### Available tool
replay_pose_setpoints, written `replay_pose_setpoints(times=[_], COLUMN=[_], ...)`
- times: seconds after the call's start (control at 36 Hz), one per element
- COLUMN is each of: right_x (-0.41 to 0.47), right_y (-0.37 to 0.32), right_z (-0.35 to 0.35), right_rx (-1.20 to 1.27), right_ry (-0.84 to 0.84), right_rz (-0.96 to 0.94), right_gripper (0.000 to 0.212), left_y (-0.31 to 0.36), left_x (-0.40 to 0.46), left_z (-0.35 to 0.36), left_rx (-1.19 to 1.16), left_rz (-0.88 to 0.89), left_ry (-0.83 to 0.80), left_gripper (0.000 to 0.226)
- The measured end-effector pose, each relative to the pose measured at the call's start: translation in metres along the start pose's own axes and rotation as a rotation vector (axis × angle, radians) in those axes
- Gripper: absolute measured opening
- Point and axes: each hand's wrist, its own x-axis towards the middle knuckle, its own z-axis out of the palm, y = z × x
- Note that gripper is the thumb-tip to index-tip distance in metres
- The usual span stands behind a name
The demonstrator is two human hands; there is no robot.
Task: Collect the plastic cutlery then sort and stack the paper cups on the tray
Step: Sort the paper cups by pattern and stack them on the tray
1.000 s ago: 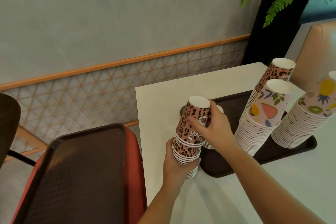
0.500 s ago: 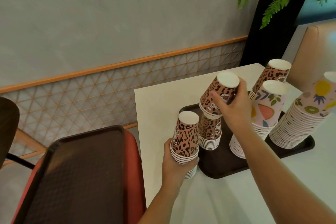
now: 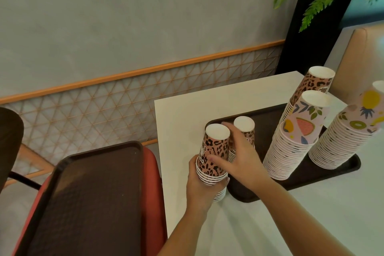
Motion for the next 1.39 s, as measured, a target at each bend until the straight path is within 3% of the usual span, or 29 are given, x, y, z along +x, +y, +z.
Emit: replay_pose_setpoints(times=[0.11,0.47,0.69,0.89,1.08,1.28,1.39], right_x=[-0.001,0.012,0.030,0.044,0.043,0.034,0.028], right_y=[0.006,-0.009,-0.025,-0.023,0.013,0.031,0.020], right_z=[0.007,-0.006,-0.039,-0.062,-0.051,-0.032,-0.030], right_rx=[-0.021,0.021,0.090,0.006,-0.094,-0.091,-0.101], right_ry=[-0.052,0.088,0.355,0.528,0.467,0.295,0.339], right_rz=[0.043,0.038,-0.058,-0.094,0.027,0.118,0.063], right_gripper=[0.075,0.064,0.060,0.061,0.072,0.081,0.085], left_y=[0.001,-0.004,-0.004,-0.005,-0.003,-0.003,0.001], left_x=[0.001,-0.002,-0.001,0.000,0.001,0.003,0.004], left_z=[0.001,-0.001,0.000,0.000,0.000,-0.003,-0.003], left_rx=[0.004,-0.020,0.000,-0.002,0.001,-0.017,-0.035], left_rz=[-0.023,-0.034,-0.018,-0.029,-0.028,-0.023,-0.003], left_ry=[-0.007,-0.023,-0.024,-0.031,-0.036,-0.018,-0.018], left_gripper=[0.084,0.076,0.073,0.076,0.078,0.076,0.075])
